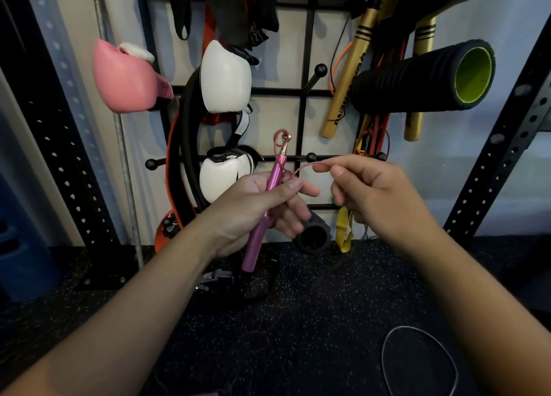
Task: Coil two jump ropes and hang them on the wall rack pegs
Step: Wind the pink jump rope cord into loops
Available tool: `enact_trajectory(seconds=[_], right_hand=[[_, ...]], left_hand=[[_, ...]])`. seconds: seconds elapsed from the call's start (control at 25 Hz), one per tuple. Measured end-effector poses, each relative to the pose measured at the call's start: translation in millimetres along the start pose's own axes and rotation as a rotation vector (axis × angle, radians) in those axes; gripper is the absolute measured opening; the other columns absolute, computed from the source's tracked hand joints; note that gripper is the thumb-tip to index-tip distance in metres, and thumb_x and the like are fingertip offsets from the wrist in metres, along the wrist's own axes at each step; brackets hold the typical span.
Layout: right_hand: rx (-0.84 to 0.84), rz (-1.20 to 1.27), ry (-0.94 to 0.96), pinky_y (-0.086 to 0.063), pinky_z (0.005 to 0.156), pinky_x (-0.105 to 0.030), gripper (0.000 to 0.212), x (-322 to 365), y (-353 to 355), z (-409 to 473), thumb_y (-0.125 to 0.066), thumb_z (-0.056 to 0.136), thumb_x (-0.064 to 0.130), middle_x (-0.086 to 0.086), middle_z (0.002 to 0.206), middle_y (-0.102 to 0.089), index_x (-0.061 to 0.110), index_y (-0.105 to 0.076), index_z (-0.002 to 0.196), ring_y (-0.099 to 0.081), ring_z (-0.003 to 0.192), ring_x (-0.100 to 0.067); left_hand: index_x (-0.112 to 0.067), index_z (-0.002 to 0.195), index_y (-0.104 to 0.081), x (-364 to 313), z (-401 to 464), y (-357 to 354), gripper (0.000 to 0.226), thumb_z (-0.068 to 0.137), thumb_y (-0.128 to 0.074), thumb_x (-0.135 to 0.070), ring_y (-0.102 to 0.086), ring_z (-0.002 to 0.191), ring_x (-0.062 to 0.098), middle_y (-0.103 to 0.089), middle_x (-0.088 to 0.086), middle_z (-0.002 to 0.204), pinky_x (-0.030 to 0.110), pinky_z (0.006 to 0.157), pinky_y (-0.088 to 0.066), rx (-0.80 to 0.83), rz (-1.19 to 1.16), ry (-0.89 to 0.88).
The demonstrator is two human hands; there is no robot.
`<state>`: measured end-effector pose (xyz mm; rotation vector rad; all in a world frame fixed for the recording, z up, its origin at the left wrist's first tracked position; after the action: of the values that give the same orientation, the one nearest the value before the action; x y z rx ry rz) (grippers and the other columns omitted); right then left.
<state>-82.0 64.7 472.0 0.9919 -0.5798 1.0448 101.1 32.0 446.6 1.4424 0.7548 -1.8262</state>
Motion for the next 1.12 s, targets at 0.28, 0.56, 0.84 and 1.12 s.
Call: enact_trajectory(seconds=[0.28,0.56,0.84,1.12], right_hand=[[-0.218,-0.094,-0.015,-0.039,0.045,-0.022,0.038,-3,8,-7,-0.067,0.091,0.051,-0.017,0.051,-0.055,0.018,-0.074,0.073,-0.041,0.044,-0.018],[0.573,-0.003,-0.252,-0.060,0.060,-0.042,0.037,-14,-49,-34,-0.035,0.110,0.043,-0.012,0.064,-0.049,0.030,-0.068,0.117,-0.043,0.048,-0.021],[0.448,-0.343,0.062,-0.040,0.048,-0.026,0.018,36,-21,-19,-0.060,0.097,0.041,0.010,0.062,-0.066,0.032,-0.075,0.091,-0.046,0.049,-0.008],[0.055,-0.158,0.075,-0.057,0.073,-0.049,0.014,19,-5,-7,-0.067,0.096,0.033,-0.006,0.081,-0.076,0.023,-0.076,0.096,-0.069,0.075,-0.033]], left_hand=[[-0.012,0.087,-0.078,-6,-7,-17,0.035,0.097,-0.055,-0.037,-0.035,0.027,-0.001,-0.045,-0.010,0.042,0.018,0.029,-0.022,0.141,-0.257,0.002],[-0.004,0.141,-0.053,-30,5,-7,0.037,0.105,-0.045,-0.010,-0.074,0.112,0.027,-0.074,0.011,0.127,0.036,0.095,-0.059,-0.201,-0.478,-0.298],[-0.015,0.097,-0.072,-2,-6,-1,0.031,0.107,-0.049,-0.032,-0.075,0.069,0.016,-0.076,0.000,0.072,0.037,0.085,-0.060,-0.069,0.537,0.030],[-0.011,0.086,-0.070,-7,-8,-9,0.035,0.097,-0.057,-0.041,-0.056,0.041,0.014,-0.064,0.004,0.057,0.023,0.046,-0.045,0.058,0.229,0.052]])
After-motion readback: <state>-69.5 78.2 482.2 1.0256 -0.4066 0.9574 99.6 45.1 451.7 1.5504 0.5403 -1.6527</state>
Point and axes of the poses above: each hand's wrist, its own z-axis towards the middle knuckle, its own y-axis out of the back of the hand, x = y × z, the point moved 4 cm from there along z, towards the middle knuckle
